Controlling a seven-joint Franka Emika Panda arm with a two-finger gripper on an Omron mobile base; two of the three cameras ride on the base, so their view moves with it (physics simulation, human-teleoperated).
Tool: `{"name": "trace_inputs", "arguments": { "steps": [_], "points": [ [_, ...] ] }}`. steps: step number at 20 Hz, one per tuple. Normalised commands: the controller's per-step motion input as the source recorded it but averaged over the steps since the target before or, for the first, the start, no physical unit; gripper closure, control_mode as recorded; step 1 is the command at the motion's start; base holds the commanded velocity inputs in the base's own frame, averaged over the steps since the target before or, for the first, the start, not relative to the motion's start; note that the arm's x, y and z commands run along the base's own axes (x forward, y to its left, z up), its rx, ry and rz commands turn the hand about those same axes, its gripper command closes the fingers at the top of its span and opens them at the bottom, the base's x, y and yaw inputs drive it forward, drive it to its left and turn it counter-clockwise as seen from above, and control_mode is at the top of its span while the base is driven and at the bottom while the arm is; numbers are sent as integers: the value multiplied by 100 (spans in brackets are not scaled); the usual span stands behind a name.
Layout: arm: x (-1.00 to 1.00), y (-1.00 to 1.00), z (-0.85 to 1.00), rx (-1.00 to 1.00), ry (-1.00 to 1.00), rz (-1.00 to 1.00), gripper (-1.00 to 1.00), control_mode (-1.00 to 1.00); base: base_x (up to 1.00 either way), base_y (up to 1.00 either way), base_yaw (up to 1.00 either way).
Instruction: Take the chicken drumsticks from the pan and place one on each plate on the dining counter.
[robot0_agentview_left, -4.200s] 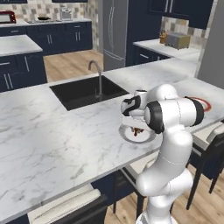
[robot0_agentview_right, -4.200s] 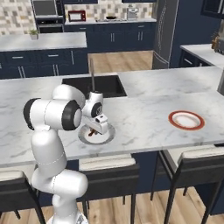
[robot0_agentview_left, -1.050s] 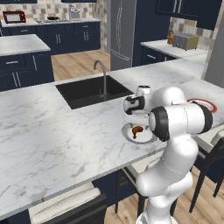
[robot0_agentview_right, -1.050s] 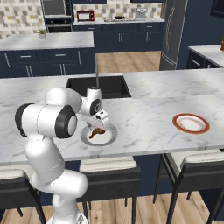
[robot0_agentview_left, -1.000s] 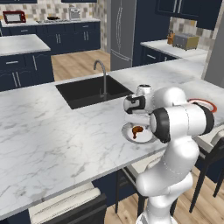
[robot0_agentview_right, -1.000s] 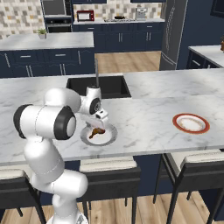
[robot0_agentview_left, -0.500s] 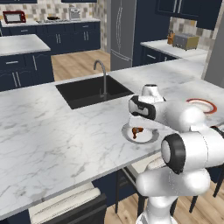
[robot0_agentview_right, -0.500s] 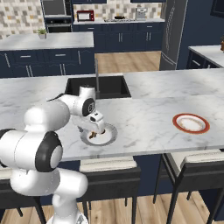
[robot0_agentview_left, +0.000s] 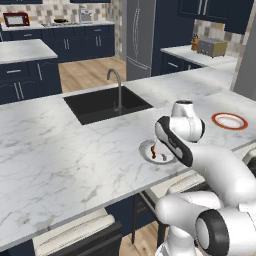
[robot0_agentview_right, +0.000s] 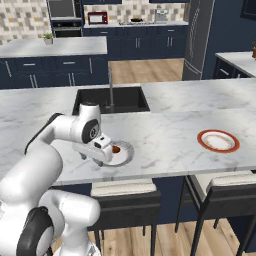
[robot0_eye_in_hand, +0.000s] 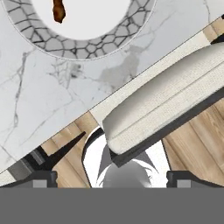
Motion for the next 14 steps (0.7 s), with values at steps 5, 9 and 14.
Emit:
{"name": "trace_inputs", "arguments": {
  "steps": [5, 9, 14],
  "points": [
    [-32, 0, 5, -2, -1, 0, -100, -100, 0, 0, 0],
    [0, 0, 0, 0, 0, 0, -100, 100, -29, 0, 5],
    [0, 0, 0, 0, 0, 0, -100, 100, -53, 18, 75]
  ]
}}
